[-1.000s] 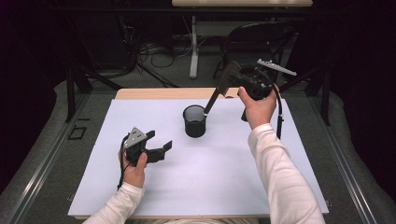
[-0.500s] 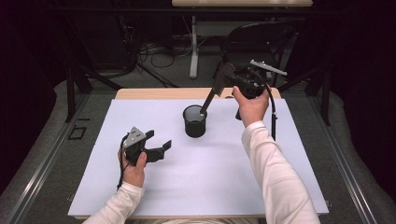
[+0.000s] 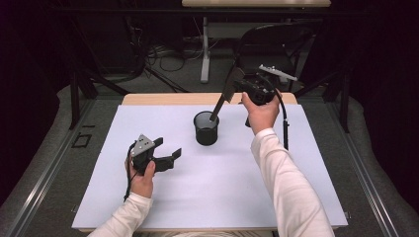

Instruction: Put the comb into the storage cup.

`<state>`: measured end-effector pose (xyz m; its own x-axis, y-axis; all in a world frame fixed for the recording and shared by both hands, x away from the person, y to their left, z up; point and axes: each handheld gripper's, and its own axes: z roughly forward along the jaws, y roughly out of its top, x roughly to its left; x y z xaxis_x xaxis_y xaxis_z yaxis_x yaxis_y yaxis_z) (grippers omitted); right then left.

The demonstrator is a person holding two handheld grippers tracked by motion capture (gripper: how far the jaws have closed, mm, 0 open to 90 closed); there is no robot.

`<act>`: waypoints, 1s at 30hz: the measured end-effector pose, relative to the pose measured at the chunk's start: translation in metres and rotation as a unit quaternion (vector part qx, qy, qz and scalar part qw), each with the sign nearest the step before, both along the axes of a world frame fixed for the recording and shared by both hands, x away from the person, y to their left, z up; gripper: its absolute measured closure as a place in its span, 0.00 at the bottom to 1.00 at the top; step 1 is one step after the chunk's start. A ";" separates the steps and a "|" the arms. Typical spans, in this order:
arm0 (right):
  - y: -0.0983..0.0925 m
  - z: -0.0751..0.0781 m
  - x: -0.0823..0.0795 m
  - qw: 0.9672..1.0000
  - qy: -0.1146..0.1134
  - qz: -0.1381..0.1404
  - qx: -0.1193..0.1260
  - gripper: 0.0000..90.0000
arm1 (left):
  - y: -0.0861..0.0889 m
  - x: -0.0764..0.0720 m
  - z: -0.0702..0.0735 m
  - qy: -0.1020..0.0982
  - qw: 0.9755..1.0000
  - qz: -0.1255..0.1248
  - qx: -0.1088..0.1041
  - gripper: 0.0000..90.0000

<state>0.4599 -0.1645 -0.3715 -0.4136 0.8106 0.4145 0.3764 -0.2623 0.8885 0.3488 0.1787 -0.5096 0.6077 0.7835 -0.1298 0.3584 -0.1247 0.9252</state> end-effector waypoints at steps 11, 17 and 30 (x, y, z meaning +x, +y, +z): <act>0.012 -0.022 0.004 1.000 0.014 -0.002 -0.005 0.97 | 0.001 -0.001 0.001 -0.004 1.000 -0.003 0.000 0.18; 0.018 -0.037 0.008 1.000 0.026 0.001 -0.006 0.98 | 0.001 -0.001 0.000 -0.005 1.000 -0.004 0.002 0.18; 0.027 -0.058 0.010 0.999 0.042 0.001 -0.007 0.98 | 0.000 -0.001 0.000 -0.007 1.000 -0.006 0.003 0.18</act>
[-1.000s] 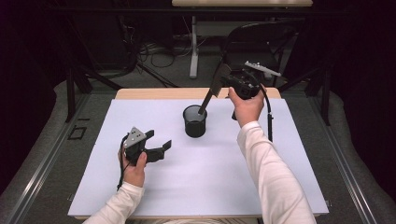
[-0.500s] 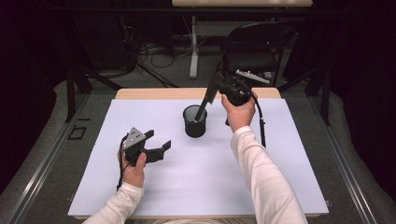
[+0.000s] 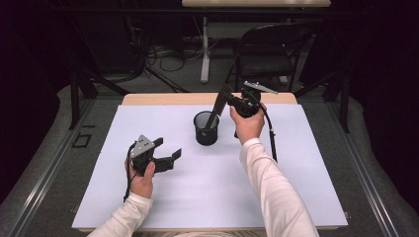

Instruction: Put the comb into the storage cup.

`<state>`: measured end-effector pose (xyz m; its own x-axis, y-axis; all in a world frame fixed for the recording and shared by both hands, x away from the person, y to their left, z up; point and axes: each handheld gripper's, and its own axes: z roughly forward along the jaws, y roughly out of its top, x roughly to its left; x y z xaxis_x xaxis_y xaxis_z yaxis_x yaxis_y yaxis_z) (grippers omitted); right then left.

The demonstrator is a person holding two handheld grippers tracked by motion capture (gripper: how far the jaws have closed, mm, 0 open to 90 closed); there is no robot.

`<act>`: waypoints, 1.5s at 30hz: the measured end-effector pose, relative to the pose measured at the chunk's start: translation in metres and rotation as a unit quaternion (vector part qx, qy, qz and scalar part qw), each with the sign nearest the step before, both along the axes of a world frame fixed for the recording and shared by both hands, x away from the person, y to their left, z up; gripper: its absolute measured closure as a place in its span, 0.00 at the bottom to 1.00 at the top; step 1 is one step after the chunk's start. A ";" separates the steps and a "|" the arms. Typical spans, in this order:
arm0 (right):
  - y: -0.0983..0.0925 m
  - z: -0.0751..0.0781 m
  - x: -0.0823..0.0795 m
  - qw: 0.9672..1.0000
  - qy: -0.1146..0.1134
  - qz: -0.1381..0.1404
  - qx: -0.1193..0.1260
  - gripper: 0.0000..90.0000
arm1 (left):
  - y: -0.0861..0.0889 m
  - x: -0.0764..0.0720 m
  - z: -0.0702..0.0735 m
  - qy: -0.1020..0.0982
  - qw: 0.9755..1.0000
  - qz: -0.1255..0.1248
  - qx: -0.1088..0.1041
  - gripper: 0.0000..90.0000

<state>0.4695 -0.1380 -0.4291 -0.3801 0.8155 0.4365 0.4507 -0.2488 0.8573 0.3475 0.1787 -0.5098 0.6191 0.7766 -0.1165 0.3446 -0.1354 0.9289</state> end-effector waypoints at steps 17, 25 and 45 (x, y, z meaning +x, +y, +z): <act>0.006 -0.013 0.002 1.000 0.015 0.007 0.007 0.97 | 0.000 0.000 0.000 0.000 1.000 -0.002 0.002 0.18; 0.005 -0.017 0.003 0.999 0.026 0.010 0.017 0.97 | 0.000 0.000 -0.001 -0.001 1.000 -0.001 0.002 0.18; -0.005 -0.027 0.007 0.998 0.048 0.008 0.036 0.97 | 0.000 -0.001 -0.001 -0.001 1.000 -0.001 0.004 0.18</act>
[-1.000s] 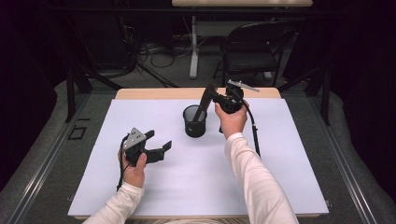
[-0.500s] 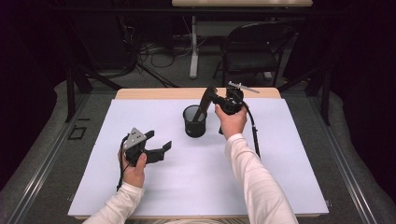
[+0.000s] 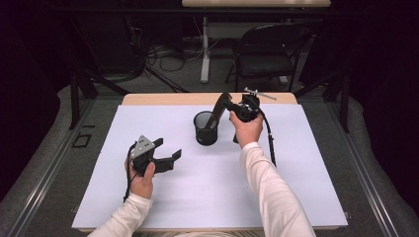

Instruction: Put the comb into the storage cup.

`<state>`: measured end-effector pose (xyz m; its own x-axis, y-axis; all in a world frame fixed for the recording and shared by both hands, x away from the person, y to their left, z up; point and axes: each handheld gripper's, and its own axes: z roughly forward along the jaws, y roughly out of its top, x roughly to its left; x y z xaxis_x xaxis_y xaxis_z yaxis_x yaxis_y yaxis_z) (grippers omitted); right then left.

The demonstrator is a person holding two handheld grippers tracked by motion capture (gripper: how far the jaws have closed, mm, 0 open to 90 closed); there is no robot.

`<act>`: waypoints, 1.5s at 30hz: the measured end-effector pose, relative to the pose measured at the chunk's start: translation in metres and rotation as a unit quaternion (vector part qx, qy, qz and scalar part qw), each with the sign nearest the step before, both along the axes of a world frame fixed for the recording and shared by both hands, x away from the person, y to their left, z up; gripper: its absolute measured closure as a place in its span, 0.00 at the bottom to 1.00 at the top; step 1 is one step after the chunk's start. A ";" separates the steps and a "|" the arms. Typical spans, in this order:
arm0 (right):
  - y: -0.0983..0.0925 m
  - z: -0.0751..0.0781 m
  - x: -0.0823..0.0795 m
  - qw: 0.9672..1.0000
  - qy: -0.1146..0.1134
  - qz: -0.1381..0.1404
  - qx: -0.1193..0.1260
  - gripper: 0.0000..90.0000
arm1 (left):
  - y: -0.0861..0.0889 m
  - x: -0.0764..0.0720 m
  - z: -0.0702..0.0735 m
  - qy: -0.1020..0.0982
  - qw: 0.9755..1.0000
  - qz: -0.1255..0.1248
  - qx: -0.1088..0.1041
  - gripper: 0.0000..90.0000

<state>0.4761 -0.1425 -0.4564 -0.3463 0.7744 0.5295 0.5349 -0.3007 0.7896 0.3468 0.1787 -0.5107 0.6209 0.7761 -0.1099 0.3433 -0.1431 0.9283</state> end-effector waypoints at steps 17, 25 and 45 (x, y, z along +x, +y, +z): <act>-0.012 -0.005 0.004 1.000 0.008 -0.002 -0.001 0.97 | -0.001 0.000 0.000 0.002 1.000 0.001 0.004 0.18; -0.014 -0.006 0.004 1.000 0.012 0.001 -0.008 0.96 | -0.001 0.000 -0.001 0.002 1.000 -0.001 0.003 0.18; -0.018 -0.004 0.002 1.000 0.007 0.003 -0.017 0.80 | -0.001 0.000 -0.002 0.002 1.000 -0.001 0.006 0.18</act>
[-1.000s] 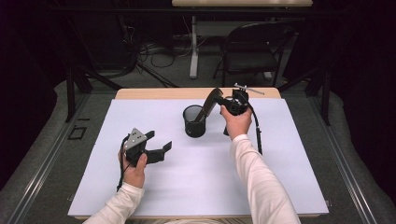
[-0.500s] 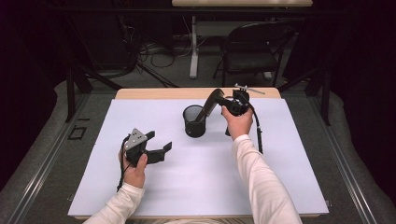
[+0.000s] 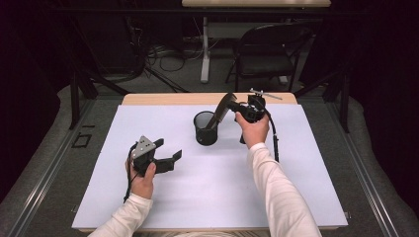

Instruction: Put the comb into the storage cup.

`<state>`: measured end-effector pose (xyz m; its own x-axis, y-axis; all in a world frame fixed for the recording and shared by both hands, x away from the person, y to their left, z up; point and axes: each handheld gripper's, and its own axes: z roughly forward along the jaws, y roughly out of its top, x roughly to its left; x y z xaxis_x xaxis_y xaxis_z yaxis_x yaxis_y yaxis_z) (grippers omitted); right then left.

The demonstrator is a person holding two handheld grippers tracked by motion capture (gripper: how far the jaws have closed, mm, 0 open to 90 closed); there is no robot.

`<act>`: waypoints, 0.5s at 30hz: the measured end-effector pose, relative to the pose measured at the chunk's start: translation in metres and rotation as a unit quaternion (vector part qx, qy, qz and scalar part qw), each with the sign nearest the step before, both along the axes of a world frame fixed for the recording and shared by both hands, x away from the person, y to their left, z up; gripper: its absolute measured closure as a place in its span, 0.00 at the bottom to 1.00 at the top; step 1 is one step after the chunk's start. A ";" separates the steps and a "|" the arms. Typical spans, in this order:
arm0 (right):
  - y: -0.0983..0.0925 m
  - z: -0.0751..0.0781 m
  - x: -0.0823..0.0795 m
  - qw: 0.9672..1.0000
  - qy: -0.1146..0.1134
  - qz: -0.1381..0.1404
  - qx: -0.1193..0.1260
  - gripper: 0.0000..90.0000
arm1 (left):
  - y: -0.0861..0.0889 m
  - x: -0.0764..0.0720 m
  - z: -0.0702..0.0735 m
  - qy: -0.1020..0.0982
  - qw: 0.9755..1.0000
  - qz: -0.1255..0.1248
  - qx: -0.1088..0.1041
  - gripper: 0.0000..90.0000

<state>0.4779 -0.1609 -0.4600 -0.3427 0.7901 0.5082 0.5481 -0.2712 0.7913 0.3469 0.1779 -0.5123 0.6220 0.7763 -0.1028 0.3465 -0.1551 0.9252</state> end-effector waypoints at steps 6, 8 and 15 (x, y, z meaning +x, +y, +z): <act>-0.002 0.002 -0.001 1.000 -0.007 -0.002 -0.008 0.69 | 0.000 0.000 0.000 0.000 1.000 0.002 0.000 0.18; -0.002 0.002 -0.002 1.000 -0.007 -0.002 -0.011 0.66 | 0.000 0.000 0.000 0.000 1.000 0.002 0.000 0.18; -0.003 0.003 -0.004 0.999 -0.022 -0.003 -0.032 0.54 | 0.000 0.000 0.000 0.000 1.000 0.001 0.001 0.18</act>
<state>0.4743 -0.1635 -0.4573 -0.3597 0.8221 0.4413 0.5106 -0.2224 0.8305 0.3468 0.1781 -0.5124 0.6211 0.7772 -0.1013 0.3472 -0.1569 0.9246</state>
